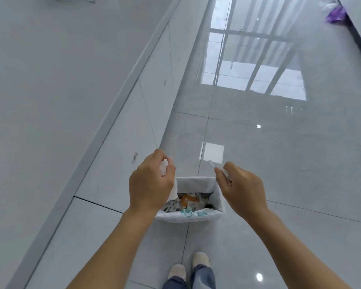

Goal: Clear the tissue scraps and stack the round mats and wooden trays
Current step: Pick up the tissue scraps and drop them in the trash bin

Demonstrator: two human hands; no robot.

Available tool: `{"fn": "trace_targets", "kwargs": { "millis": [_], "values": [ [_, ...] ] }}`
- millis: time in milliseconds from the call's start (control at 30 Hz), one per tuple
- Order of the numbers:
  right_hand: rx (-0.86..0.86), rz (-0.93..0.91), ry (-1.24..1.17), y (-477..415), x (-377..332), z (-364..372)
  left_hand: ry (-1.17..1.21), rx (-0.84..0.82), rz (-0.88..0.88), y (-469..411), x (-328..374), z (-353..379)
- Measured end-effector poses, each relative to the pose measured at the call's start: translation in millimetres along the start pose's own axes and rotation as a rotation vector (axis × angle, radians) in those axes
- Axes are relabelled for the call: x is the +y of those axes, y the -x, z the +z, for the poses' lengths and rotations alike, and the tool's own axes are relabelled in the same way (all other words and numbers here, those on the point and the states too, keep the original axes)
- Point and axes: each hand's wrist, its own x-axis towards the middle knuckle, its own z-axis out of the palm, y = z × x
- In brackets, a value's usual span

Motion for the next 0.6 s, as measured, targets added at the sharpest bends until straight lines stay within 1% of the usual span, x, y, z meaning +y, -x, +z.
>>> {"fn": "trace_targets", "kwargs": {
  "millis": [67,200,267,333,367,433,467,500,533,567,600],
  "values": [
    [-0.072,-0.012,0.015,3.5,21.8,27.6,-0.015,-0.047,-0.035,2.7,-20.6,29.9],
    [-0.222,0.025,0.047,31.1,74.4,126.7,-0.113,-0.178,-0.129,17.8,-91.1,123.1],
    [-0.289,0.027,0.097,49.9,103.6,185.2,-0.133,-0.242,-0.189,28.3,-131.3,176.2],
    [-0.370,0.019,0.126,66.3,132.4,247.3,-0.137,-0.302,-0.212,39.9,-170.5,231.6],
    [-0.379,0.022,0.146,74.6,145.8,279.0,-0.155,-0.326,-0.219,47.8,-190.5,258.9],
    [-0.464,0.045,0.143,90.3,171.9,340.5,-0.199,-0.414,-0.234,61.3,-235.5,314.2],
    [-0.451,0.036,0.134,100.3,184.7,370.0,-0.218,-0.438,-0.250,67.5,-255.0,337.7],
    [-0.415,0.021,0.161,122.7,210.7,428.4,-0.227,-0.444,-0.260,87.3,-295.0,389.2],
    [-0.439,0.015,0.177,124.4,218.8,446.2,-0.256,-0.459,-0.262,89.4,-309.8,405.9],
    [-0.498,0.004,0.186,127.6,221.6,453.7,-0.290,-0.515,-0.259,92.7,-319.3,412.4],
    [-0.524,0.004,0.213,130.5,225.7,458.3,-0.324,-0.534,-0.260,94.1,-323.5,415.3]
  ]
}}
